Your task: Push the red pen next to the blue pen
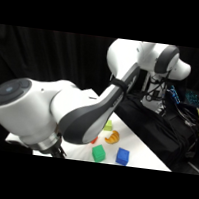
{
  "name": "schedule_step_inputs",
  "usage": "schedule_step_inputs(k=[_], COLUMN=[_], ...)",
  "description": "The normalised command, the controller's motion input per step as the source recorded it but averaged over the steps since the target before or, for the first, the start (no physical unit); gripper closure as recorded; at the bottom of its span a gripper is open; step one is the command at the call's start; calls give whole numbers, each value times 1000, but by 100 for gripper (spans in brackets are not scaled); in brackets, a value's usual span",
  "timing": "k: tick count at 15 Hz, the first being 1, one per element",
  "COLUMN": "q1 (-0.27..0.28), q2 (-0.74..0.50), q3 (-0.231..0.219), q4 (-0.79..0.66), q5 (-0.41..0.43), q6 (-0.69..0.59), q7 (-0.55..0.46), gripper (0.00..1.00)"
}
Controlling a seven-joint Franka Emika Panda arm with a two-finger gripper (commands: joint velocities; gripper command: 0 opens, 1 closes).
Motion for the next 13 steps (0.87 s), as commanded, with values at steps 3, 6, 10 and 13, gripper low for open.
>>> schedule_step_inputs(k=[3, 6, 10, 13], q1=[-34, -85, -94, -98], q2=[-844, -762, -769, -761], q3=[69, 161, 162, 103], q4=[-971, -976, -981, -983], q5=[52, 23, 66, 25], q6=[-34, 26, 128, 227], q7=[112, 160, 143, 190], gripper=[0, 0, 0, 0])
